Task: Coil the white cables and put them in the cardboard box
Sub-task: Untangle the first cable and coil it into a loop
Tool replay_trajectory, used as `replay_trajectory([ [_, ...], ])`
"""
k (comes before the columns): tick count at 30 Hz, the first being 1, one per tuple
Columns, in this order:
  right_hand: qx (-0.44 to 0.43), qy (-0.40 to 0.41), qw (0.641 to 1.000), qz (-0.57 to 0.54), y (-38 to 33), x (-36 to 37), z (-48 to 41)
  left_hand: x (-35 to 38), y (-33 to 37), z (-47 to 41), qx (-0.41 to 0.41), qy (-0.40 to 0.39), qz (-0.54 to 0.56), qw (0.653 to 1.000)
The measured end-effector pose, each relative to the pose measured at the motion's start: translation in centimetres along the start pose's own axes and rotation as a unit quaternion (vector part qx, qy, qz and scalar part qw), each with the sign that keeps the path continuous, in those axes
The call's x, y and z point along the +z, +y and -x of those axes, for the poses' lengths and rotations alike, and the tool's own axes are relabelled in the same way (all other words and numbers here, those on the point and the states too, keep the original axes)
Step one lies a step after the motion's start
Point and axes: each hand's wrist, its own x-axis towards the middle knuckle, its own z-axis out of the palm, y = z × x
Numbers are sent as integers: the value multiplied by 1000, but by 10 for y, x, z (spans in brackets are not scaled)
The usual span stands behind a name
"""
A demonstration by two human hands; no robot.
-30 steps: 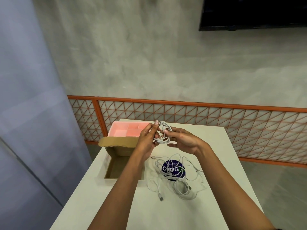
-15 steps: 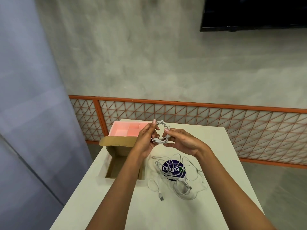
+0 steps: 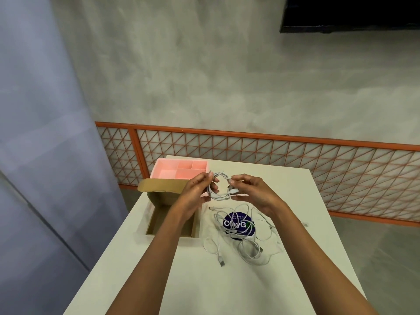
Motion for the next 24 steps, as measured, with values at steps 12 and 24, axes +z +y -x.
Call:
replay_trajectory([
  [12,66,68,986,137,71,49,-28,-69,-39,14,-35,57,-208,976],
  [24,163,45,980,100,147,133,-78,-148,-99,5,-85,245,-237,936],
])
